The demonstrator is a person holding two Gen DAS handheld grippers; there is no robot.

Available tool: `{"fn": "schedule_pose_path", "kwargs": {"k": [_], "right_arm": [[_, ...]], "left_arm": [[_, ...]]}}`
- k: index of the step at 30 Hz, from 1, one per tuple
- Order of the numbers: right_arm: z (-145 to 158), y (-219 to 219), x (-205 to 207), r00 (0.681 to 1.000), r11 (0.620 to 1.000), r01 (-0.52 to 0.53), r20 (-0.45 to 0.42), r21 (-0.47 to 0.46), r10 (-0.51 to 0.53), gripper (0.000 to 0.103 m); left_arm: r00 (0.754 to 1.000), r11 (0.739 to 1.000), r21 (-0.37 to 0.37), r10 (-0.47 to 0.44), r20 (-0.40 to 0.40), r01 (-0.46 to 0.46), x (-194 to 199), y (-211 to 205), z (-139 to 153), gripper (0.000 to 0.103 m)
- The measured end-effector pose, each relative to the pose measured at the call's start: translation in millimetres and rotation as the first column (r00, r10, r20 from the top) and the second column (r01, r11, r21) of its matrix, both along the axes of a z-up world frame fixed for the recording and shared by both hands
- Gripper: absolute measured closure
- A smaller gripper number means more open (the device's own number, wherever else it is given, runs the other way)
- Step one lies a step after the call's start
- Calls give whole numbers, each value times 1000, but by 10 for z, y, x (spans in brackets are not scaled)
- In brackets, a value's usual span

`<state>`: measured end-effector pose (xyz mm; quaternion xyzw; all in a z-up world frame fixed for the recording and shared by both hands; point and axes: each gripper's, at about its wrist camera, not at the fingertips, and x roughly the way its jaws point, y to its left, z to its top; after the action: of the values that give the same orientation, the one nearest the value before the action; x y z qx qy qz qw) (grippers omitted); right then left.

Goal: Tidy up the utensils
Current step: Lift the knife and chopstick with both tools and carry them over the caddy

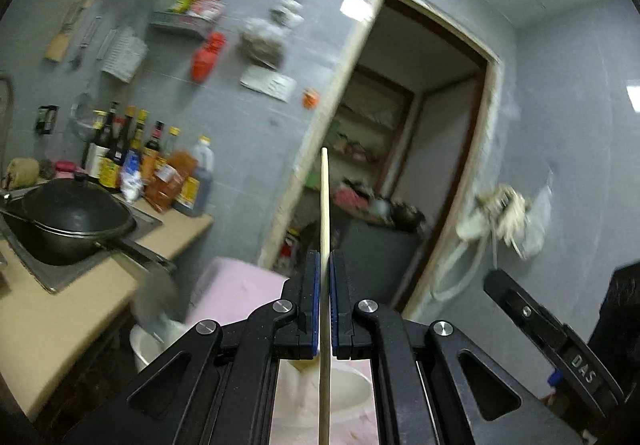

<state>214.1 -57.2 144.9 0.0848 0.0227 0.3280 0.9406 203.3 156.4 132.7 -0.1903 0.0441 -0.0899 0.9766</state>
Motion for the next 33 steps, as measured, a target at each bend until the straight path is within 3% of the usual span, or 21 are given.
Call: {"fn": "schedule_pose_path", "kwargs": {"k": [5,11,22,33], "right_arm": [[-10,350,127,999,999,3,32,40,-5,90],[-206,566,209,991,994,96,90,58,-101,90],[-516,728,287,968,980,199,154,12,-198,90],[-718,649,400,983,986,168,75,-1,-167,89]], "left_arm": [[998,996,-68,63,30,-61,158,440,-17,101],[990,986,-109,130,45,-125,267,628,-169,101],[957,964,-54,265,116,-260,210,524,-404,101],[966,968,-5,252,53,-252,289,468,-621,101]]}}
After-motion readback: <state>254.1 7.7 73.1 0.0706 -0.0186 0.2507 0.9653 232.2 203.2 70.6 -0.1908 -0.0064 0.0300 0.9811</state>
